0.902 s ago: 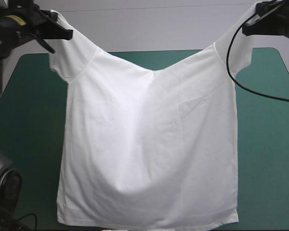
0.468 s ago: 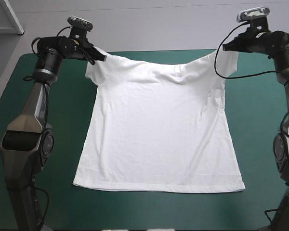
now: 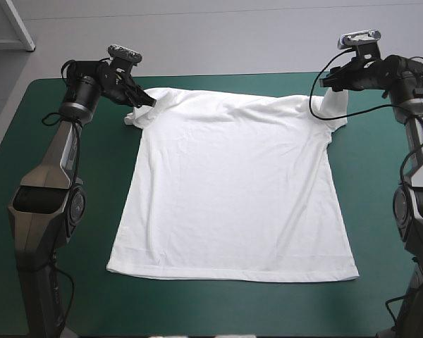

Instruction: Fold the cloth

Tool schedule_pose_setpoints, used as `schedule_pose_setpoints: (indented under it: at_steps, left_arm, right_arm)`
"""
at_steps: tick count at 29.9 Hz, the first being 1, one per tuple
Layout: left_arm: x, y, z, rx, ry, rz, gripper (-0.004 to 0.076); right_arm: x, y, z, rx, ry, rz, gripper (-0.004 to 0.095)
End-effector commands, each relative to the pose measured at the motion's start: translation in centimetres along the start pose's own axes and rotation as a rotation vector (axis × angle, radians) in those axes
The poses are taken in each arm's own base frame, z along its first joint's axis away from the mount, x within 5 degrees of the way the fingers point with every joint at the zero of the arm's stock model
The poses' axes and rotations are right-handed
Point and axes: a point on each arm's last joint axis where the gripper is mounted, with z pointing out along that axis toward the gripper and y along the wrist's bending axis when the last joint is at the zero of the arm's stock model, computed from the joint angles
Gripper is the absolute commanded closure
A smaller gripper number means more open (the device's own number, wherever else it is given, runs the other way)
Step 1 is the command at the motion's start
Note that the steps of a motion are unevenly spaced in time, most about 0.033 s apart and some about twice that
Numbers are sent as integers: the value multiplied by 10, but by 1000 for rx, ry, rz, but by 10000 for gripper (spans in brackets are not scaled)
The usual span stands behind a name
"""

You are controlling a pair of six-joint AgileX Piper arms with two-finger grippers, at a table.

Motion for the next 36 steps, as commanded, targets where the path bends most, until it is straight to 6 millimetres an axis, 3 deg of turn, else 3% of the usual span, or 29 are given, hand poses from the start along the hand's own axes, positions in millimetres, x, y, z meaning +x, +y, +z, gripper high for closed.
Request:
schedule_pose_setpoints:
  at_steps: [1, 5, 9, 13, 15, 18, 22, 25, 31, 36]
  left_arm:
    - [-17, 4, -60, -20, -79, -11, 401]
    - [-21, 3, -97, -28, -116, -11, 379]
    - [-25, -3, -161, -31, -218, -46, 379]
    - [-17, -13, -232, -6, -294, -106, 380]
    - [-8, -17, -258, -12, -310, -127, 380]
    - [9, -24, -283, -14, -315, -129, 380]
    - [45, -37, -296, 8, -245, -136, 380]
    - [82, -48, -294, 29, -162, -147, 380]
    - [168, -74, -269, 64, 0, -170, 380]
    - [230, -90, -238, 70, 99, -232, 380]
  right_arm:
    - [-43, 7, -71, 35, -206, -17, 300]
    - [-59, 17, -124, 46, -280, -45, 301]
    - [-63, 34, -188, 10, -282, -26, 302]
    - [-49, 57, -234, -119, -193, 20, 350]
    - [-40, 68, -250, -187, -178, 30, 436]
    - [-20, 78, -266, -223, -157, 54, 546]
    - [10, 87, -290, -199, -124, 82, 589]
    - [39, 95, -306, -192, -101, 84, 589]
    - [87, 100, -337, -68, -120, 87, 588]
    - [116, 98, -337, 17, -94, 99, 588]
